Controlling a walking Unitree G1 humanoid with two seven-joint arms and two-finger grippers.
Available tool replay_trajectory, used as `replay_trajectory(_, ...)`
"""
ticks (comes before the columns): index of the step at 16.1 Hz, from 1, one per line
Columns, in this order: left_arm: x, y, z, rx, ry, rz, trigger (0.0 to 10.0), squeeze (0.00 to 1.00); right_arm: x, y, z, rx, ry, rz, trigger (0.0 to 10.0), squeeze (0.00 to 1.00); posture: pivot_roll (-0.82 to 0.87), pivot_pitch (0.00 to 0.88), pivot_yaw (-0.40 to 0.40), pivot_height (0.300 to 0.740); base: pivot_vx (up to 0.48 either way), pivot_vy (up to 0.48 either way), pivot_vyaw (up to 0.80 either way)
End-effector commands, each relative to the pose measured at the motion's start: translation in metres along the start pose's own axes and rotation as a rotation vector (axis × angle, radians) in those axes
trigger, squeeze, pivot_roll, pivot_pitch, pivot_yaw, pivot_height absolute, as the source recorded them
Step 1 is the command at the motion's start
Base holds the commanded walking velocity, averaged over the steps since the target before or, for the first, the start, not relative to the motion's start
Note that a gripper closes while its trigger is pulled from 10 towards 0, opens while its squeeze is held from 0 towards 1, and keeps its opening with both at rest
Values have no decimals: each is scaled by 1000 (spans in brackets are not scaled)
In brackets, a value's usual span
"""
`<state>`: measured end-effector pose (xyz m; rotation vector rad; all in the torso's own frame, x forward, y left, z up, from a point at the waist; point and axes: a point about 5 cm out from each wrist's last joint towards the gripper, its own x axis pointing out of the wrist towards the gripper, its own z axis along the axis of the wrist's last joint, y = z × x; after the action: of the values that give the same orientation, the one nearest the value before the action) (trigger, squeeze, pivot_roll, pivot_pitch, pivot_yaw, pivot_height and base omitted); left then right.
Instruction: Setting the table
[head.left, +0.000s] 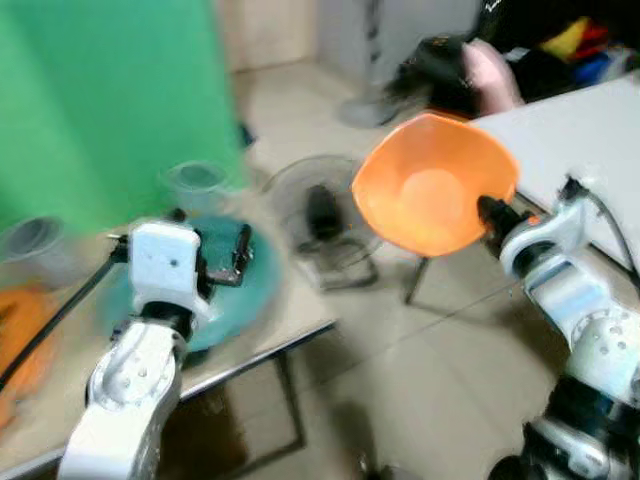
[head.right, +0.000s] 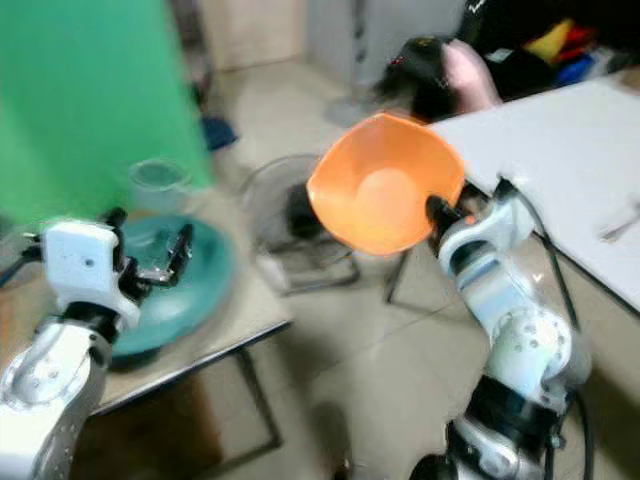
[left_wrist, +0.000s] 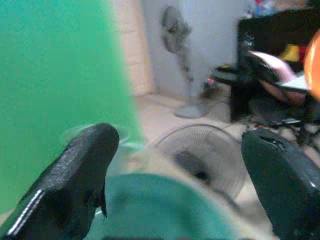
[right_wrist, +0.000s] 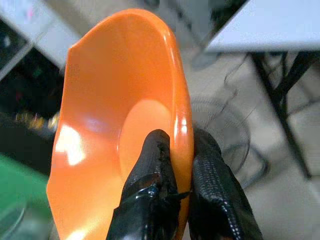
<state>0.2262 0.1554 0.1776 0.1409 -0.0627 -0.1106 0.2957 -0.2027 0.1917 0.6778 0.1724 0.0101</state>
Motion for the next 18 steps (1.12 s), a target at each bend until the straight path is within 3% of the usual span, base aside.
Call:
replay_trajectory(1, 1, 0, 3, 11, -13, -9, 10000, 0, -1, 2, 3, 6, -24, 5, 10000, 0, -83, 9, 37, 740, 274, 0, -775)
replay_trajectory(8, 2, -6, 6, -18, -22, -45, 10000, 0, -4, -2, 1, 5, -17, -13, 10000, 0, -88, 16, 42, 740, 38, 0, -775)
replay_trajectory(10, 3, -5, 5, 9, -12, -51, 10000, 0, -5, -3, -1, 6, -12, -20, 10000, 0, -89, 16, 42, 740, 0, 0, -775)
replay_trajectory(13, 7, 3, 3, -5, -11, -3, 10000, 0, -7, -3, -8, -2, -7, -56, 10000, 0, -98, 16, 47, 740, 0, 0, -775)
replay_trajectory(15, 7, 7, 4, -44, -14, 27, 10000, 0, -7, 2, -8, -27, -6, -45, 10000, 0, -103, 17, 41, 740, 0, 0, -775)
replay_trajectory(18, 3, 12, -1, -36, 7, 68, 10000, 0, -6, 5, -10, -22, 1, -16, 10000, 0, -103, 18, 28, 740, 279, 0, -775)
